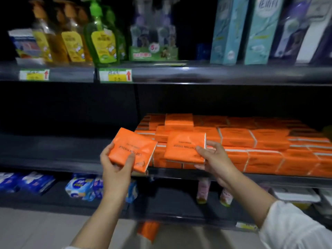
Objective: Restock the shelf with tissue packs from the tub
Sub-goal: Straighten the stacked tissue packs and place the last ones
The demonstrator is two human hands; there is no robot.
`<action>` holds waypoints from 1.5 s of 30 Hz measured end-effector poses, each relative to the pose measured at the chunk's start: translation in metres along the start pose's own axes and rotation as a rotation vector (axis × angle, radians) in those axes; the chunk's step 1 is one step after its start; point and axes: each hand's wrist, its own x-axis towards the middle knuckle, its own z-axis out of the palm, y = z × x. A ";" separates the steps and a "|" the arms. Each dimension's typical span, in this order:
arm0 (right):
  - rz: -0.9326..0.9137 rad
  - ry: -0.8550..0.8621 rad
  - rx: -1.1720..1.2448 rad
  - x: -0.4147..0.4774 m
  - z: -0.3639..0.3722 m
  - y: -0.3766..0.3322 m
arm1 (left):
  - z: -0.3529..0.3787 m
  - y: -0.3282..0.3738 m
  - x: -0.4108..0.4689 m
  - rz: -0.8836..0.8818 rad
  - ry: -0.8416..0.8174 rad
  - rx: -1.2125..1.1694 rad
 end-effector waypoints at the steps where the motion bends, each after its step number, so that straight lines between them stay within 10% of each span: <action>1: -0.010 0.021 0.014 0.007 -0.009 -0.006 | 0.008 -0.002 -0.001 -0.007 -0.007 -0.013; 21: 0.060 0.268 -0.183 0.155 -0.055 -0.054 | 0.082 -0.039 0.043 -0.113 -0.294 -0.182; 29: -0.302 0.515 -0.804 0.146 -0.061 -0.041 | 0.086 -0.041 0.037 -0.104 -0.350 -0.187; 33: -0.484 0.155 -0.813 0.091 -0.035 -0.033 | 0.088 -0.038 0.031 -0.067 -0.503 -0.028; 38: -0.144 -0.429 -0.561 0.050 -0.021 -0.035 | 0.089 -0.035 0.022 -0.062 -0.691 0.255; 45: -0.033 -0.384 -0.446 0.047 -0.040 -0.037 | 0.097 -0.028 0.016 0.023 -0.642 0.137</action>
